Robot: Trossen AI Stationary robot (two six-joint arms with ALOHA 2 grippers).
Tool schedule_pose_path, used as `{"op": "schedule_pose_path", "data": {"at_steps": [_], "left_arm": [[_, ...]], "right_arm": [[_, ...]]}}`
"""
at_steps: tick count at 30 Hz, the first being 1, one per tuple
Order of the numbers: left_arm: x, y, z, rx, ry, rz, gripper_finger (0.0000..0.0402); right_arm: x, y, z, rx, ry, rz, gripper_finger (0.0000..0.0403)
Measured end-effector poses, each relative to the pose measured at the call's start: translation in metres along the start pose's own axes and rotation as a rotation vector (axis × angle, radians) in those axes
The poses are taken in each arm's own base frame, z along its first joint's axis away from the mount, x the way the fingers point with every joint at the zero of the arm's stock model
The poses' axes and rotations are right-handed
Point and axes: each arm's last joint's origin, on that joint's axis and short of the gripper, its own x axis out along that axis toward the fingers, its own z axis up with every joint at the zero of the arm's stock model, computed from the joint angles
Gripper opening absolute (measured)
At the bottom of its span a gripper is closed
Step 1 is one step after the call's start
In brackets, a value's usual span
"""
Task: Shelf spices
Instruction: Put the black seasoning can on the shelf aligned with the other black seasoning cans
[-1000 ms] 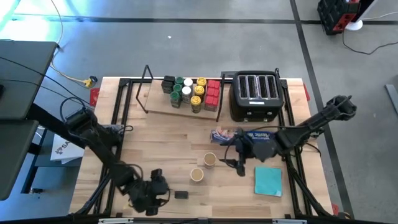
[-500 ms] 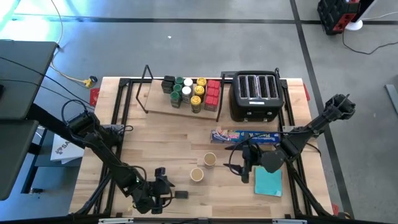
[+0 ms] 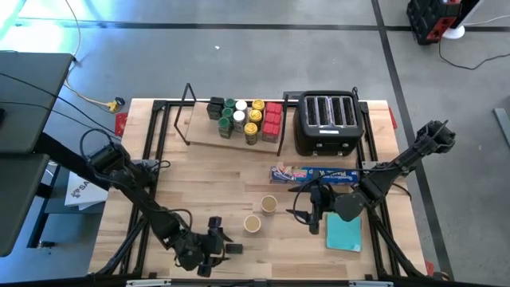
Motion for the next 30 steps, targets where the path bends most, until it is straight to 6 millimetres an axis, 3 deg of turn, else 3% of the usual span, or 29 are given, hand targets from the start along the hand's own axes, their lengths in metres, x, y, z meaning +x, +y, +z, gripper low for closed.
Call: {"op": "schedule_pose_path", "data": {"at_steps": [8, 17, 28, 30], "left_arm": [[0.023, 0.001, -0.011, 0.073, 0.017, 0.078, 0.025], [0.031, -0.002, -0.01, 0.045, 0.019, 0.084, 0.0241], [0.022, 0.004, 0.003, -0.073, -0.027, 0.095, 0.0126], [0.016, 0.008, 0.008, -0.068, -0.027, 0.102, 0.0122]], "right_arm": [[0.0, 0.0, 0.0, 0.0, 0.001, 0.002, 0.0296], [0.0, 0.0, 0.0, 0.014, 0.002, 0.002, 0.0296], [0.0, 0.0, 0.0, 0.022, 0.001, 0.001, 0.0296], [0.0, 0.0, 0.0, 0.022, 0.001, 0.001, 0.0296]]}}
